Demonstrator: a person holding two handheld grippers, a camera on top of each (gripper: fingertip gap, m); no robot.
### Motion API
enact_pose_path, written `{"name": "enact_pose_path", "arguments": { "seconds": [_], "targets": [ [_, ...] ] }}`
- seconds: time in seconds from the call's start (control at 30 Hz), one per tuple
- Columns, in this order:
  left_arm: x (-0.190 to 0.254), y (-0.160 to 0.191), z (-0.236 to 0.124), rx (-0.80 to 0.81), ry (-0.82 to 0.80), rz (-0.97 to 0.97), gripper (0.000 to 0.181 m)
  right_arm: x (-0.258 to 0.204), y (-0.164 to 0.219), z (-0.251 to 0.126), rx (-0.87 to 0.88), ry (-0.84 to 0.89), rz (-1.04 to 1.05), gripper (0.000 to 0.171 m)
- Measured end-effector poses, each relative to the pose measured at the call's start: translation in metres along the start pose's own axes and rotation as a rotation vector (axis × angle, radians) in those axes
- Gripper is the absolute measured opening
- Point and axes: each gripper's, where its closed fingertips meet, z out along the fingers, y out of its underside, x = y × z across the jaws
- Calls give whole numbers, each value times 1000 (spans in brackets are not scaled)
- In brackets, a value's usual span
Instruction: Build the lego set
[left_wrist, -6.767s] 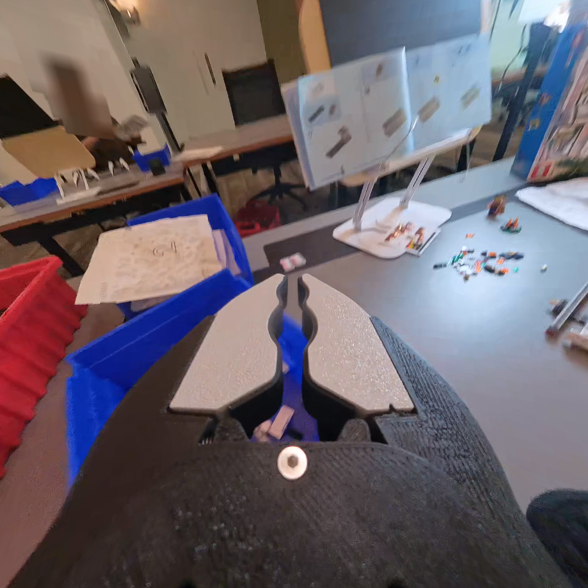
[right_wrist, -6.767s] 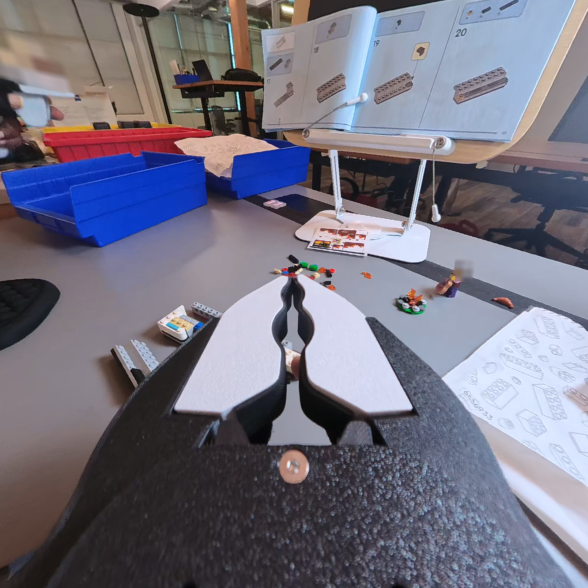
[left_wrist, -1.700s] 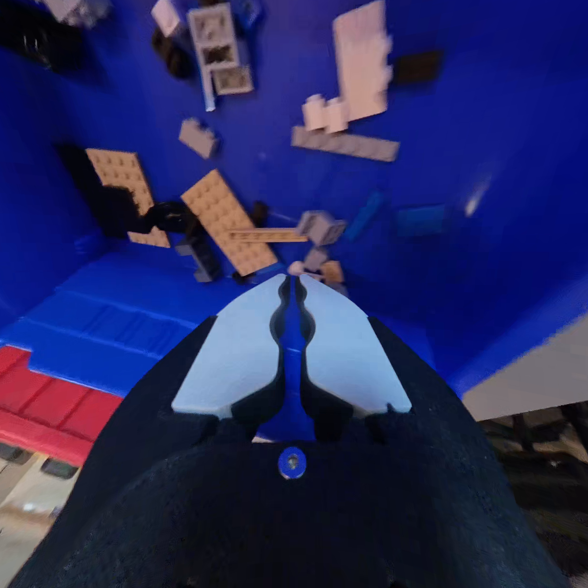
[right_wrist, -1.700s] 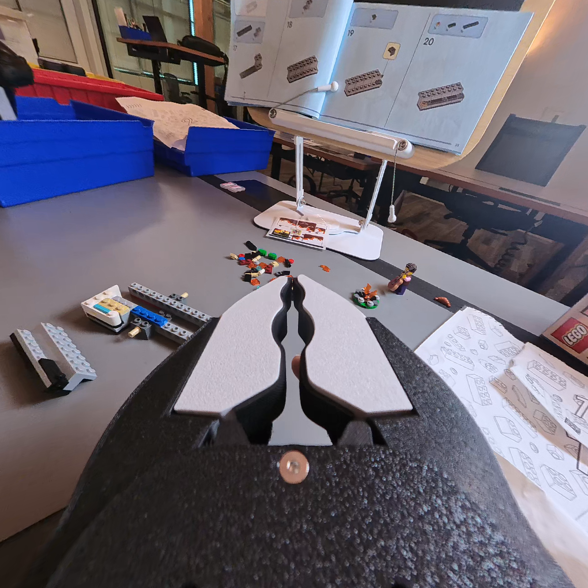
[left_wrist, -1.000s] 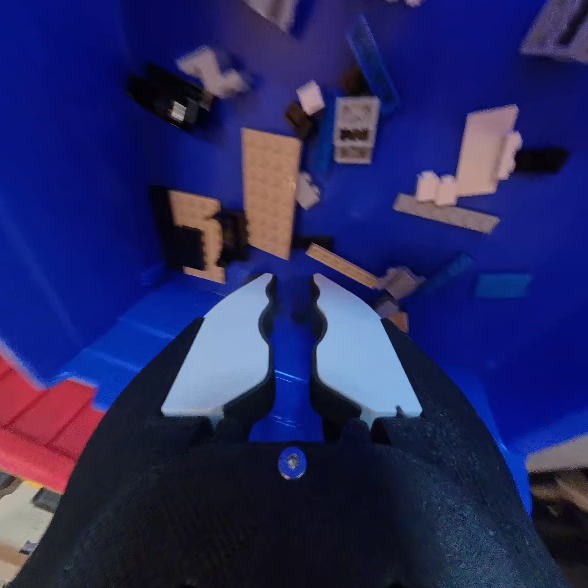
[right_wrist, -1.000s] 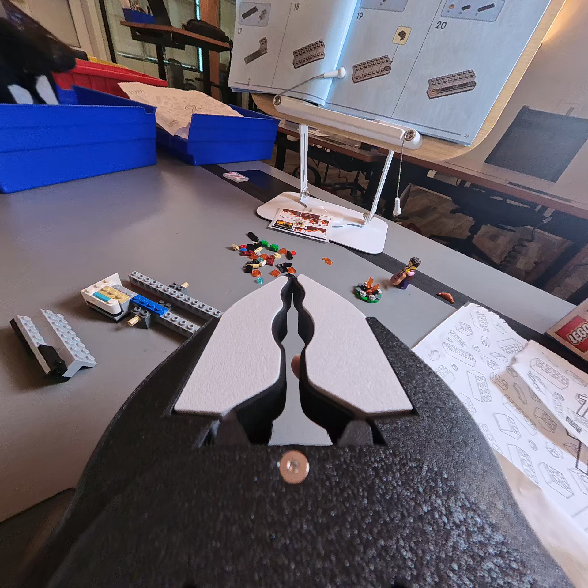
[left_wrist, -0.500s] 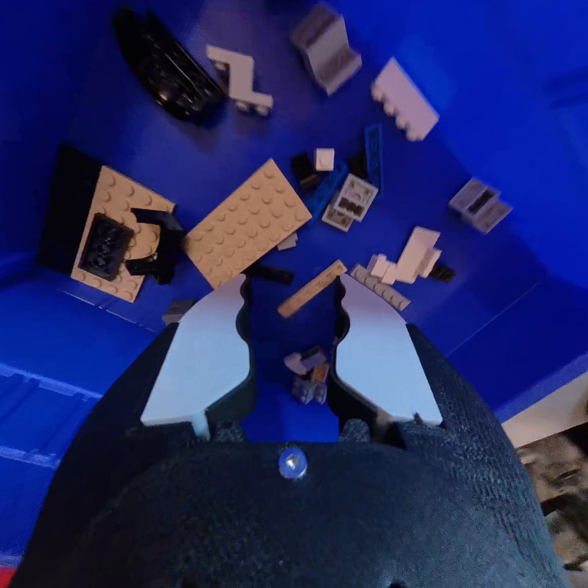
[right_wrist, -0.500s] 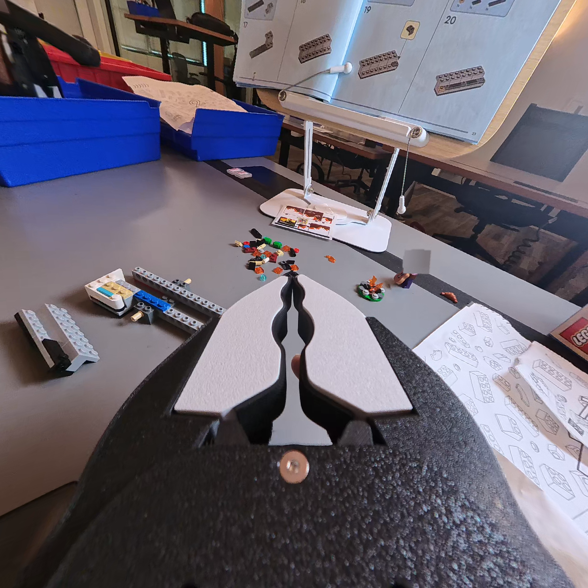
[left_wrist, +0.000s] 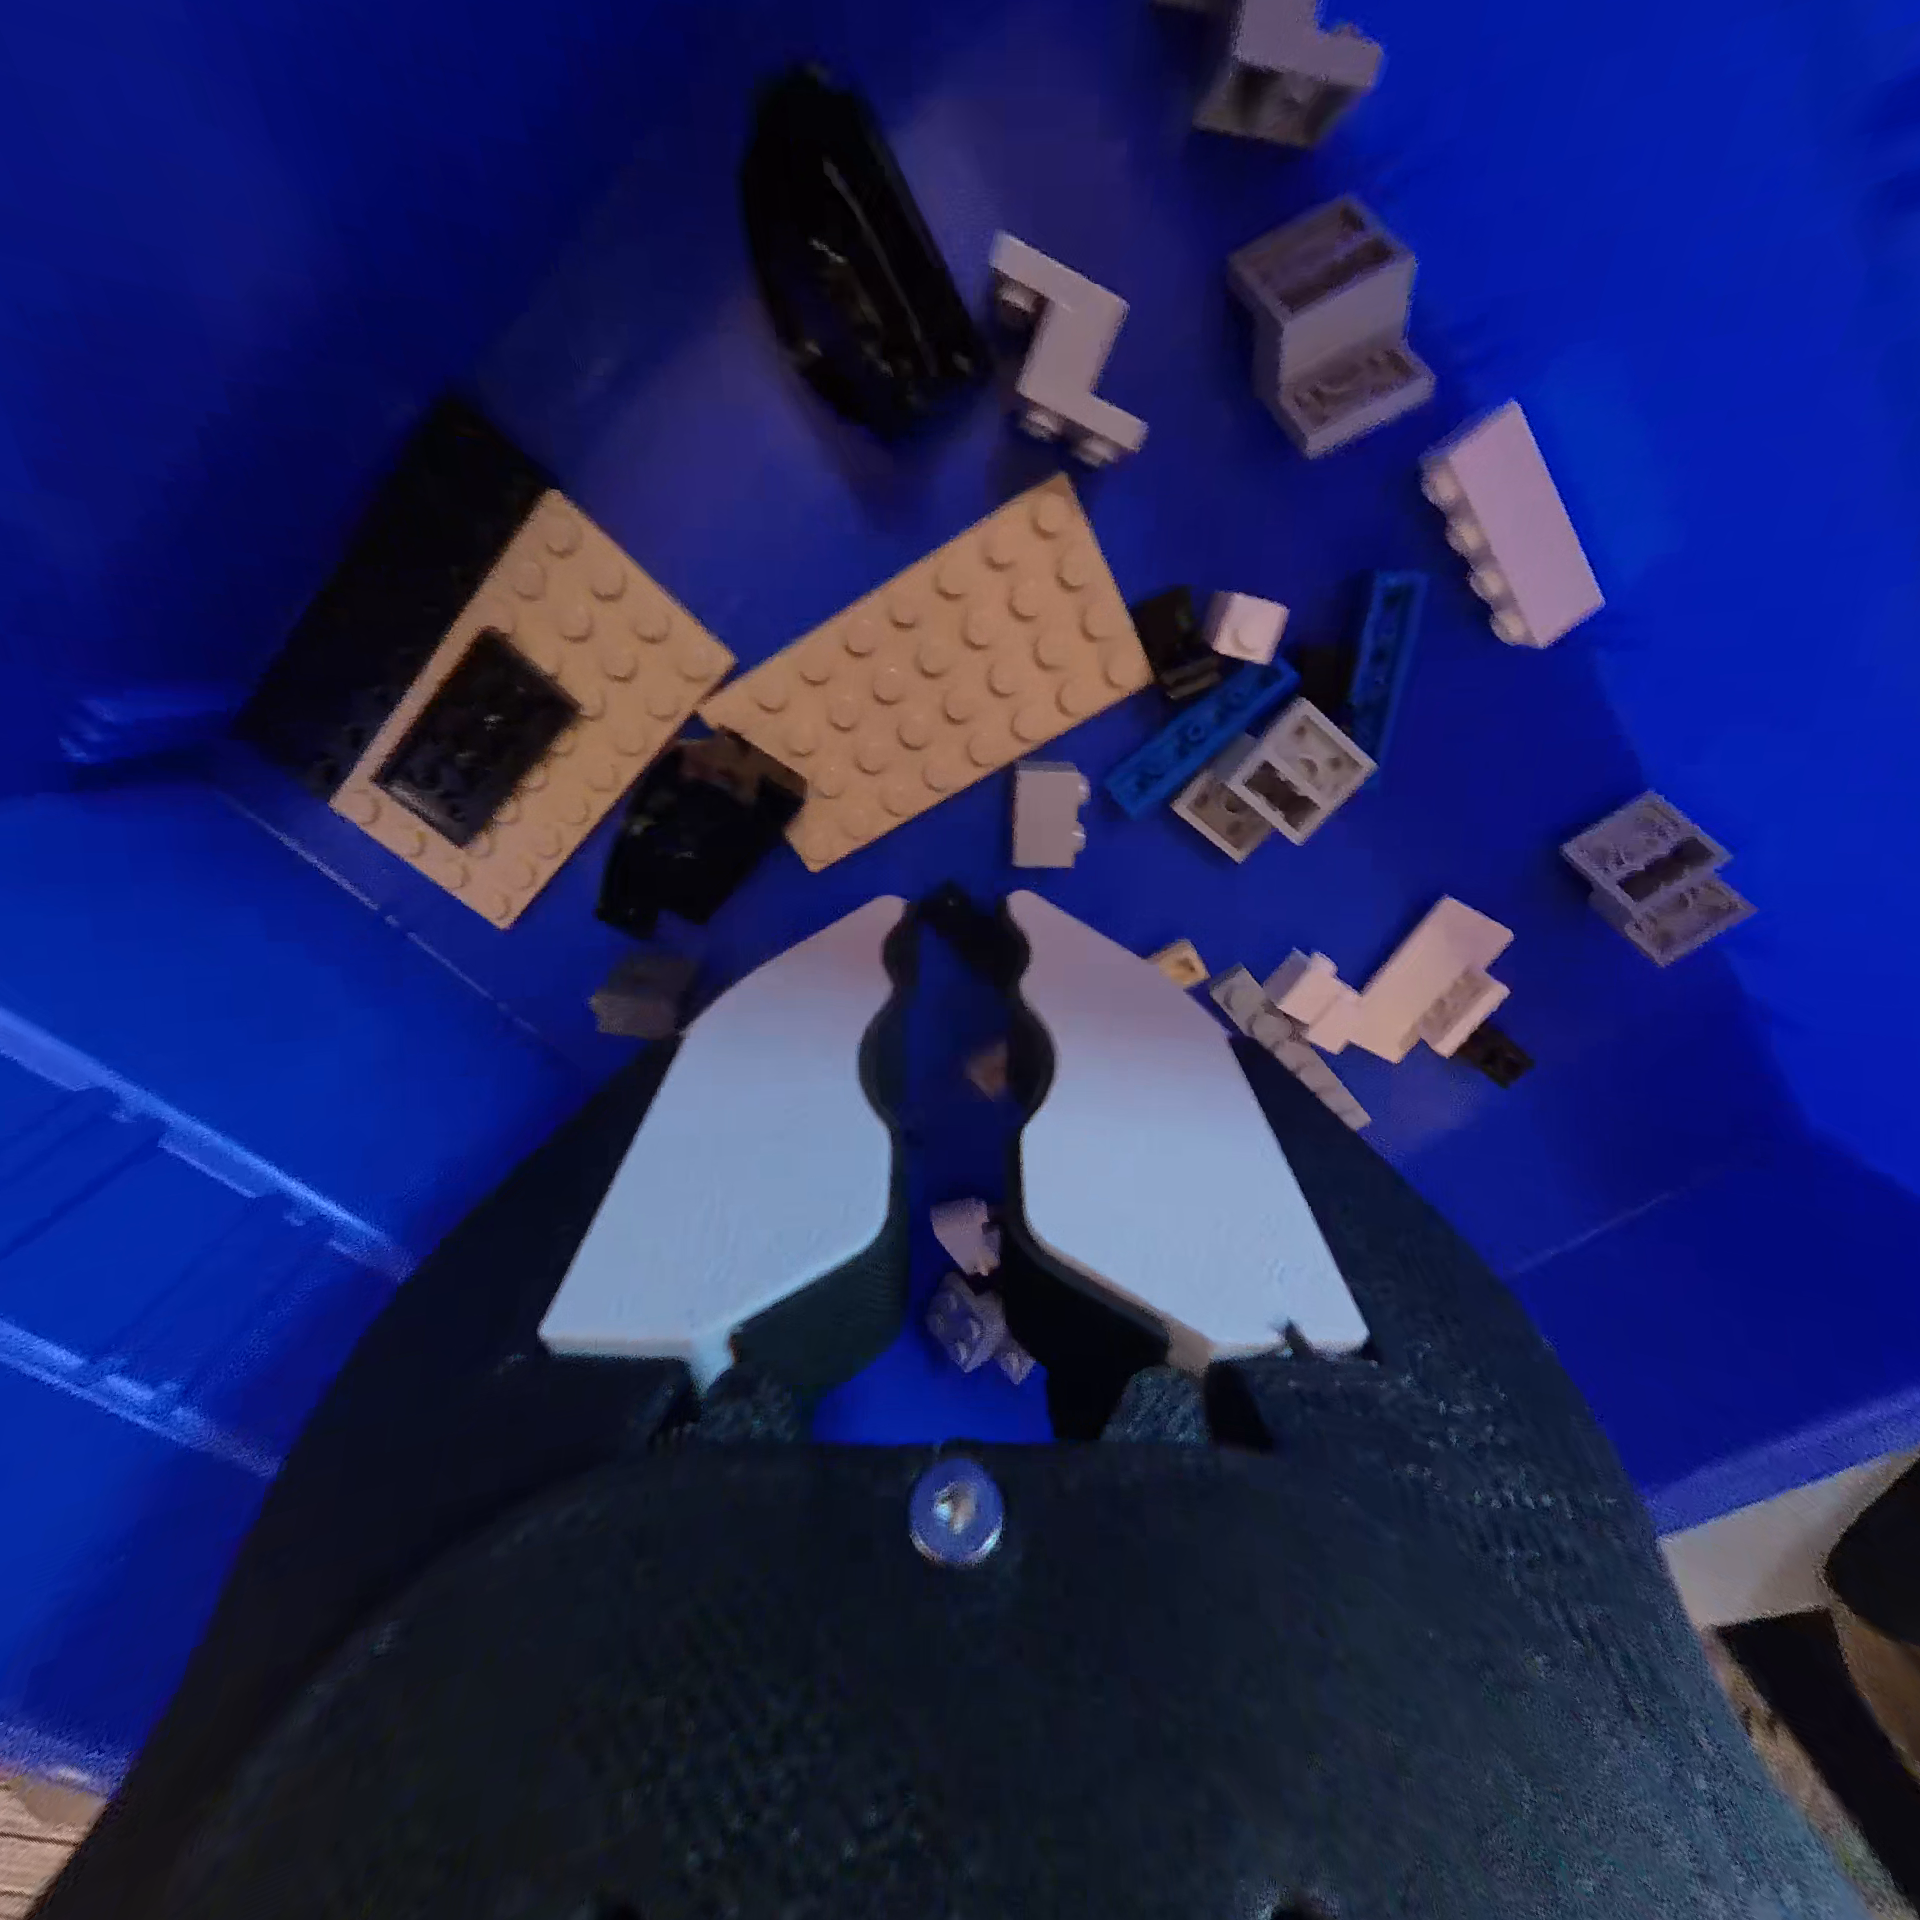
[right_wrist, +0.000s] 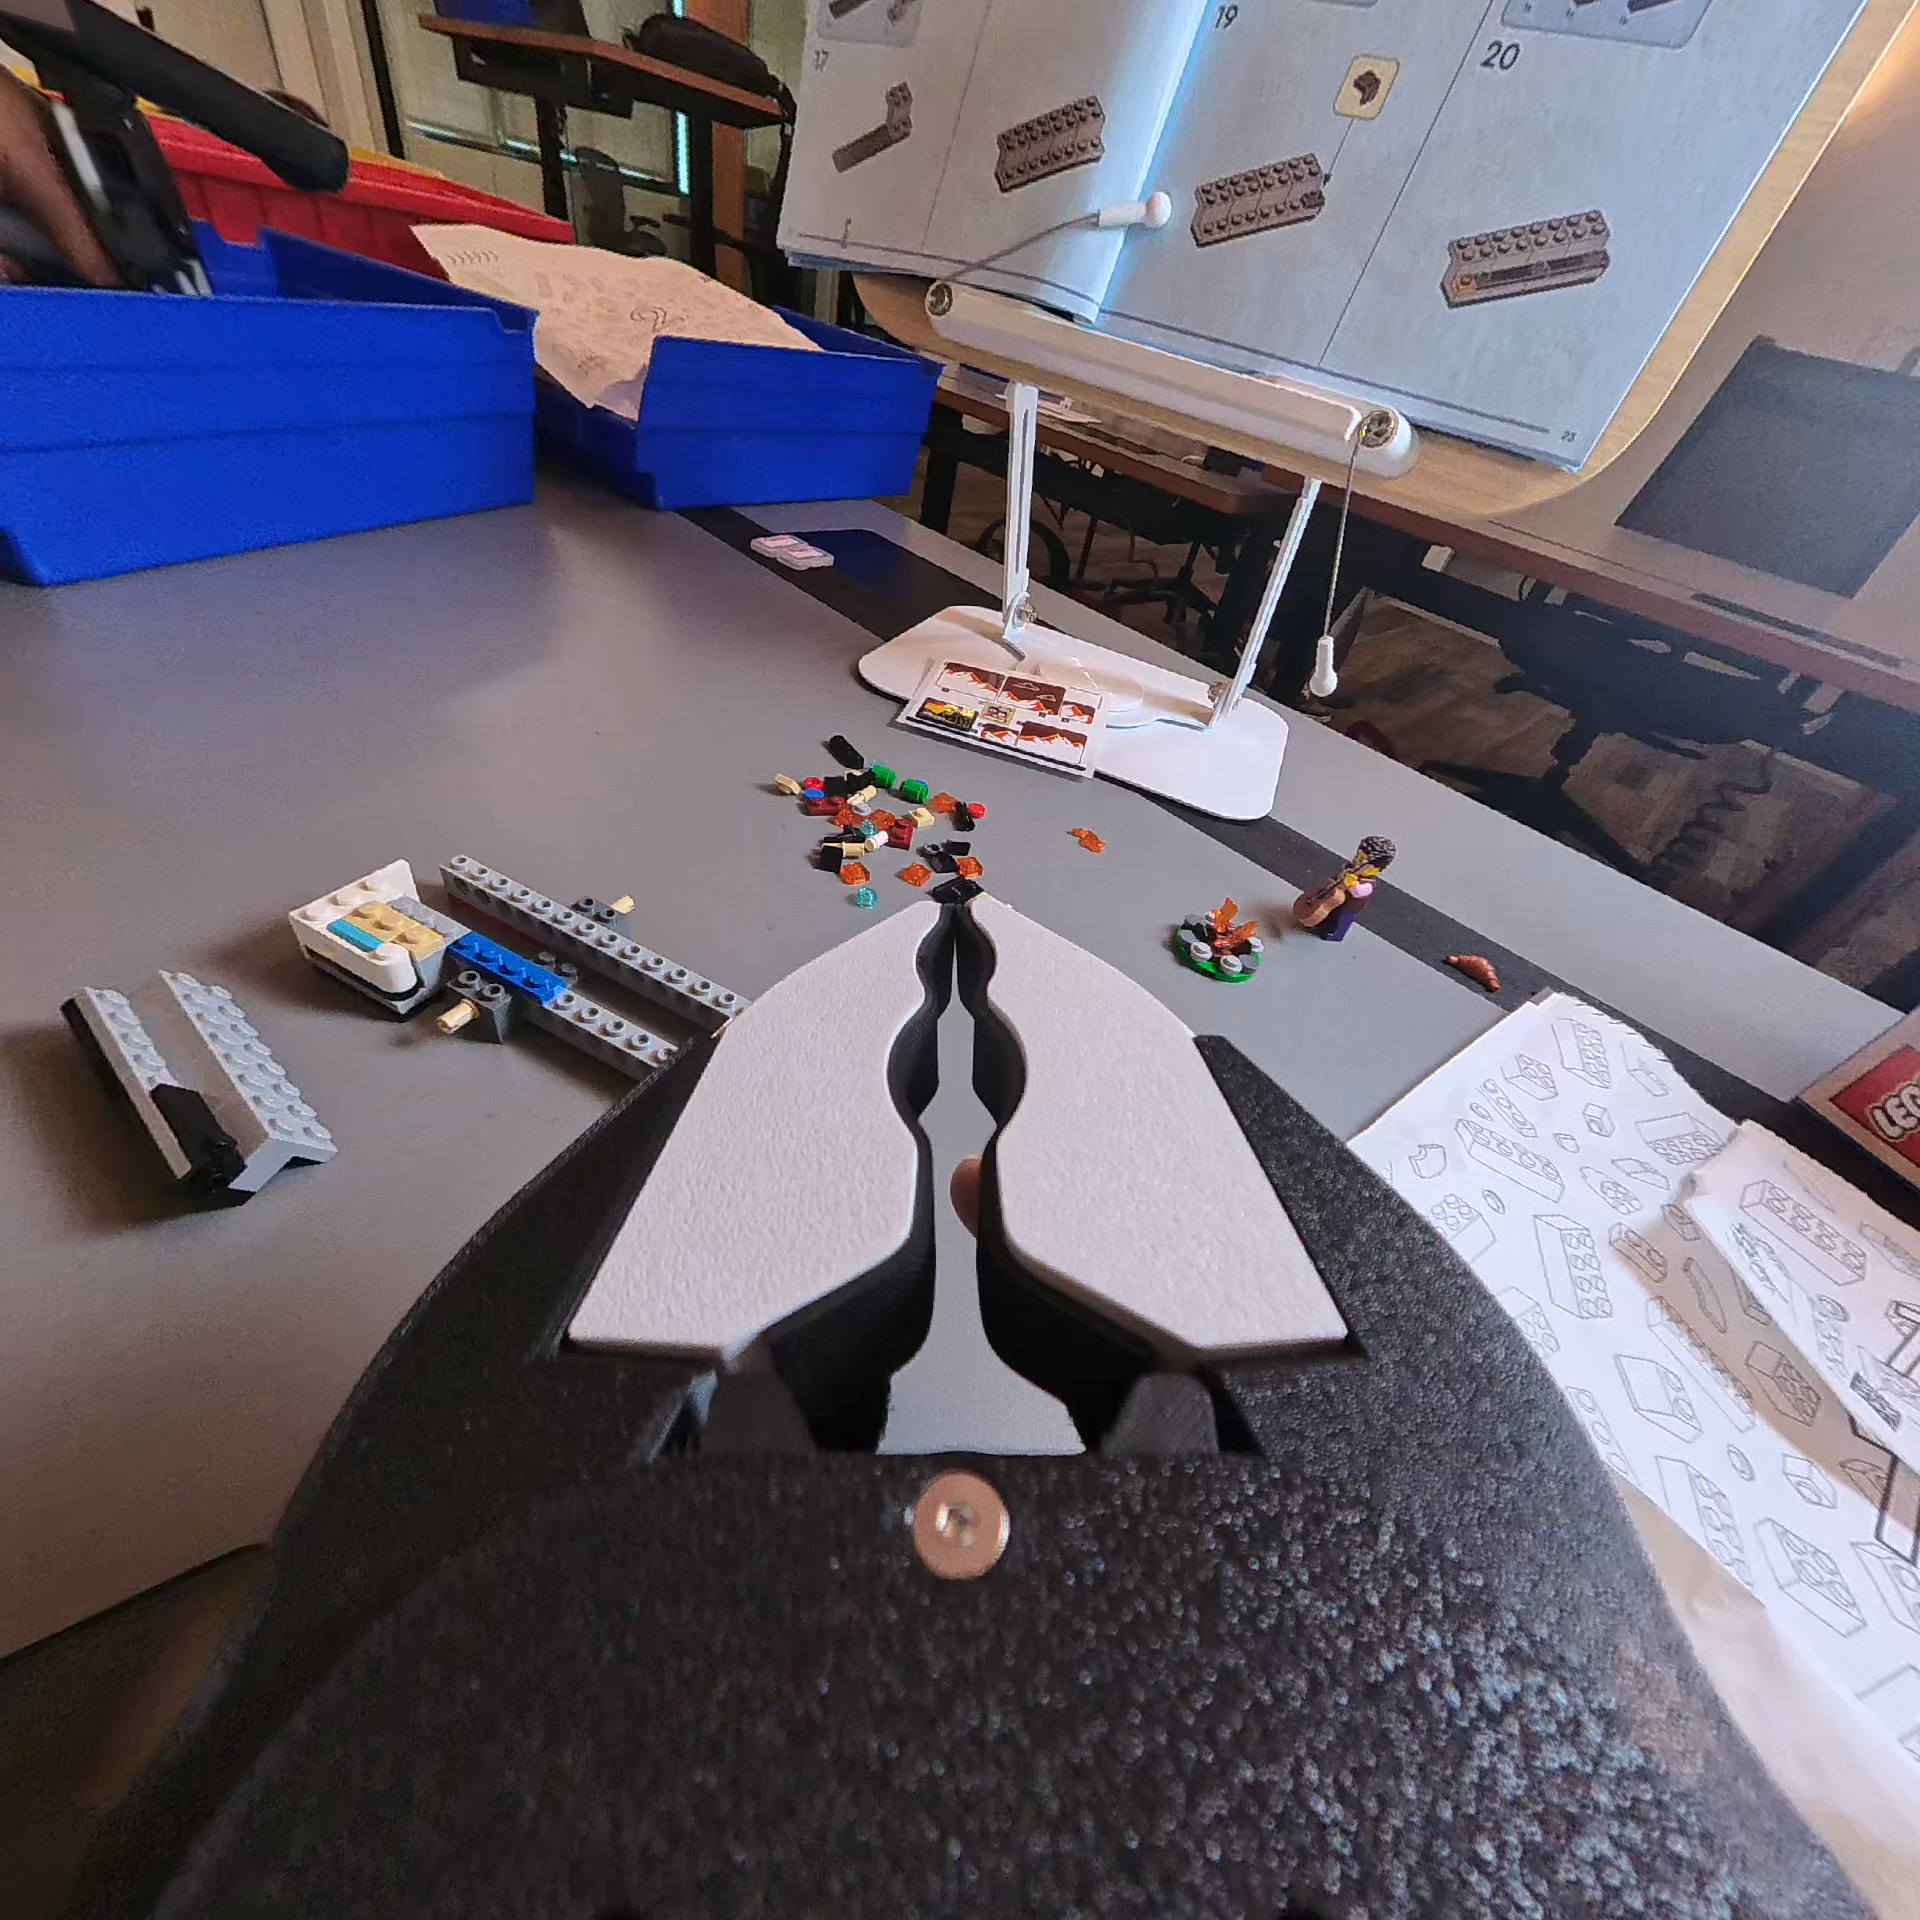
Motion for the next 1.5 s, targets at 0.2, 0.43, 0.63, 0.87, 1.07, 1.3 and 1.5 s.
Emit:
{"name": "enact_pose_path", "arguments": {
  "seconds": [0.2,0.43,0.63,0.87,1.07,1.3,1.5],
  "targets": [
    [12,15,-7,-81,-31,177,9,-2,-5,-3,10,-5,-23,0],
    [87,-41,-119,368,-55,360,9,-6,-13,-8,43,-16,-42,0],
    [282,-45,-128,485,158,788,8,-26,-18,-6,54,-71,-69,0],
    [449,-13,-36,238,393,1181,8,-40,-18,-7,43,-102,-121,0],
    [495,-31,-16,162,455,1229,8,-49,-24,-12,50,-139,-167,0],
    [496,-33,-9,70,495,1207,8,-58,-24,-13,40,-166,-232,0],
    [494,-31,-6,59,513,1189,8,-59,-22,-12,31,-172,-237,0]
  ]
}}
